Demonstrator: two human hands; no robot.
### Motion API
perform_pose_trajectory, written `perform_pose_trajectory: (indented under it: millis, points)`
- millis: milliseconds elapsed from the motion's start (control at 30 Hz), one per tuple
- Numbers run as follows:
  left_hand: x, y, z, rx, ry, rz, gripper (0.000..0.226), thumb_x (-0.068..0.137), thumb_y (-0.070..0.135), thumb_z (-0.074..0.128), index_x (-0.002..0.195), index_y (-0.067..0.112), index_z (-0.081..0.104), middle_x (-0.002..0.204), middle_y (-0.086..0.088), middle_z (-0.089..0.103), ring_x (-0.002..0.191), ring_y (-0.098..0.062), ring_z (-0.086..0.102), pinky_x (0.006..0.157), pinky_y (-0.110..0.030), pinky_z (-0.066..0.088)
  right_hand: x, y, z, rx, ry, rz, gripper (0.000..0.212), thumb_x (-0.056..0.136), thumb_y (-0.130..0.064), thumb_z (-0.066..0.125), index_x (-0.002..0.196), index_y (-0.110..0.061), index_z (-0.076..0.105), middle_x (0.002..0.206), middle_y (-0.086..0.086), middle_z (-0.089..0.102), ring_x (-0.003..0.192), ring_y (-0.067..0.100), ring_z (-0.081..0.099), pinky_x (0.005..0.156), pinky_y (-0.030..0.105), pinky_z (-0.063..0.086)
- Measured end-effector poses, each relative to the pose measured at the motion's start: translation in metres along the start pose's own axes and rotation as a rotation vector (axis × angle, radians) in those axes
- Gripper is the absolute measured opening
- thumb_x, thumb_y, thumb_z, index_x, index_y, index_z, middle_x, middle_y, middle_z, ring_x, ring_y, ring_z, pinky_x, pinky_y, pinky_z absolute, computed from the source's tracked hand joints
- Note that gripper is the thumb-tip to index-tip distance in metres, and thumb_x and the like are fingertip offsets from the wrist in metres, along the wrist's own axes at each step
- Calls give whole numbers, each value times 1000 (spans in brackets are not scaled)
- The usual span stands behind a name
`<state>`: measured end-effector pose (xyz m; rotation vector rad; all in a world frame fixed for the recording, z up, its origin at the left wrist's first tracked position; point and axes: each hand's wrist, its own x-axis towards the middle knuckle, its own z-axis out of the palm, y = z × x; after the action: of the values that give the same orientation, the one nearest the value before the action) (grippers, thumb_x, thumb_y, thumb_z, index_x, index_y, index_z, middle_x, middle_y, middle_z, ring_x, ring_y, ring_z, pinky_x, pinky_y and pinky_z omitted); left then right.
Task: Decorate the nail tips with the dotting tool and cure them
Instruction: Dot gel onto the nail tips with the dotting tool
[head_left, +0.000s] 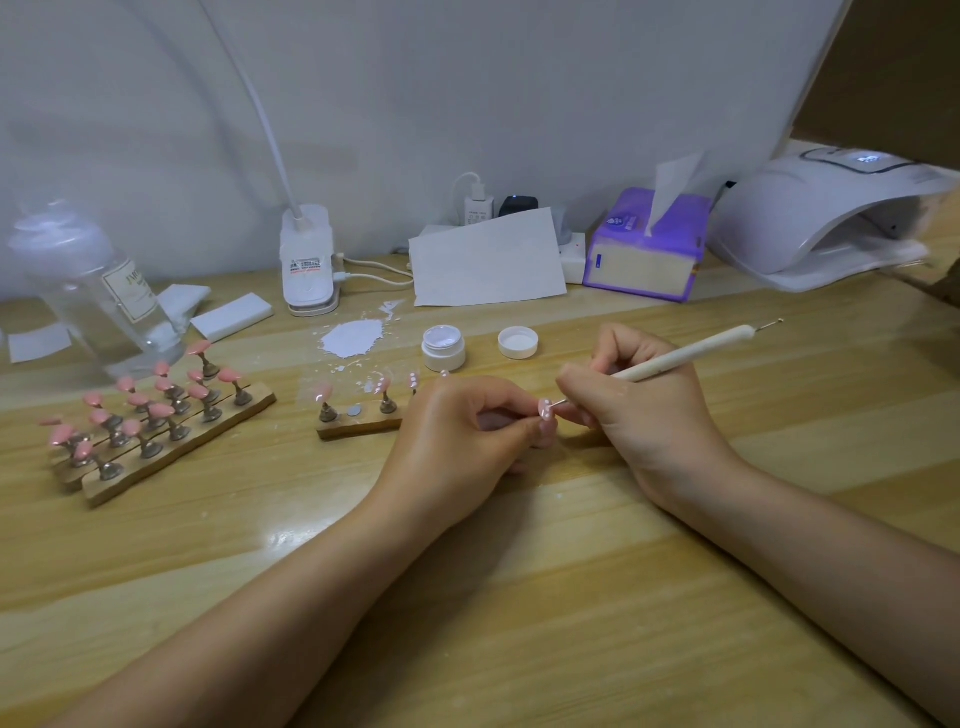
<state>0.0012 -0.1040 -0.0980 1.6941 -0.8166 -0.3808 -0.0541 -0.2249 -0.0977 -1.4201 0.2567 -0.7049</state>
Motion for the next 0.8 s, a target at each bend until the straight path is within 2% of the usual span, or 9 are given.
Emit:
perform_pose_trajectory:
  millis: [233,400,567,700,800]
  points:
    - [0,-1,0,-6,1,-11,12,79,10,69,69,18,70,67,-3,71,64,0,65,51,-13,50,0,1,-2,-28,-25,-11,47,68,12,55,39,-22,38,37,-8,35,33,1,41,50,24,43]
    - [0,0,0,-10,-1,-17,7,79,11,69,73,14,71,68,-3,72,65,-1,66,51,-13,49,1,2,-3,-35,-40,-21,47,67,11,55,39,-21,37,36,-8,36,33,3,43,41,15,37]
    - [0,0,0,-5,-1,-20,9,79,11,69,72,16,71,67,0,71,65,0,65,51,-13,49,0,1,-2,-2,-18,-8,47,68,13,55,40,-21,37,38,-5,33,34,3,35,43,17,44]
    - [0,0,0,-3,-2,-13,9,79,11,69,72,16,71,68,-1,71,65,1,66,51,-13,49,0,1,-3,-25,-55,-22,46,66,11,56,40,-22,37,35,-7,37,33,4,43,40,14,35]
    - [0,0,0,-1,-2,-15,10,79,11,69,71,17,71,66,1,71,64,1,65,51,-13,49,1,2,-3,-19,-45,-18,47,65,11,58,39,-22,37,37,-7,36,33,3,42,41,15,38]
